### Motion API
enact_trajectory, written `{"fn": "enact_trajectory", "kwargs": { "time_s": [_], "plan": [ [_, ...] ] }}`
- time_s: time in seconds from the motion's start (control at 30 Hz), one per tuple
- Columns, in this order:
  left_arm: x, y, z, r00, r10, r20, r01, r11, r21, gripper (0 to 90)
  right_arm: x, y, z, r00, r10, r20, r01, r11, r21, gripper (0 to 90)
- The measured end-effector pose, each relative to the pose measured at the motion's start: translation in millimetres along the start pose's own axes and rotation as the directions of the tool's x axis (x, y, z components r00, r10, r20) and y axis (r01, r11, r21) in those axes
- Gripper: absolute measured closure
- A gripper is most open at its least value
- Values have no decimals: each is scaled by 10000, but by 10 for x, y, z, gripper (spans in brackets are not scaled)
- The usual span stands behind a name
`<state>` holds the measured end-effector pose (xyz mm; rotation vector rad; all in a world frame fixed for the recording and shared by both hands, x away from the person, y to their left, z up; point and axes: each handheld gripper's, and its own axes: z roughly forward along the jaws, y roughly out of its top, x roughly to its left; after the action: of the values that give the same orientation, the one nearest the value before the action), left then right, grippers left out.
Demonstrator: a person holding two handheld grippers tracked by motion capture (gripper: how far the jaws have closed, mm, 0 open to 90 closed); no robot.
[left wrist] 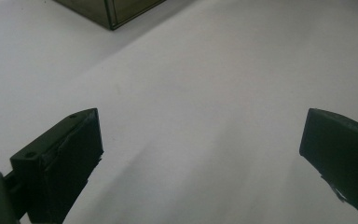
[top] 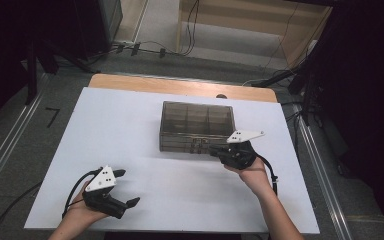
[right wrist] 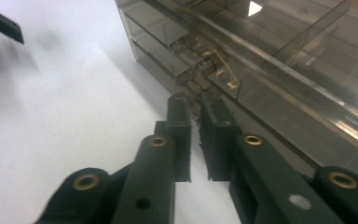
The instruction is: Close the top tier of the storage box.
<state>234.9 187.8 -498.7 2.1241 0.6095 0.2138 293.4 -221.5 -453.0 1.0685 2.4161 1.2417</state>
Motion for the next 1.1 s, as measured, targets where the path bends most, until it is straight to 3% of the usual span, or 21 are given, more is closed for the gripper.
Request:
{"fn": "enact_trajectory", "kwargs": {
  "time_s": [0.3,0.5,0.6,0.87,1.1],
  "plan": [
    [5,6,5,10000,37,-6,-37,10000,10,0,29,-40,-121,9997,61,-221,-63,9999,-82,513],
    [7,8,3,10000,13,-42,-13,10000,-20,0,85,-93,-220,9991,-165,-399,152,9994,-314,331],
    [3,8,0,10000,3,-33,-3,10000,-9,0,115,-151,-241,9989,-312,-356,296,9985,-462,284],
    [7,8,-5,10000,-38,4,38,10000,-70,0,72,-321,-296,9992,93,-380,-120,9973,-721,192],
    [9,16,-16,10000,-30,-20,30,10000,-65,0,43,-464,-359,9994,356,14,-355,9976,-600,108]
  ]
}}
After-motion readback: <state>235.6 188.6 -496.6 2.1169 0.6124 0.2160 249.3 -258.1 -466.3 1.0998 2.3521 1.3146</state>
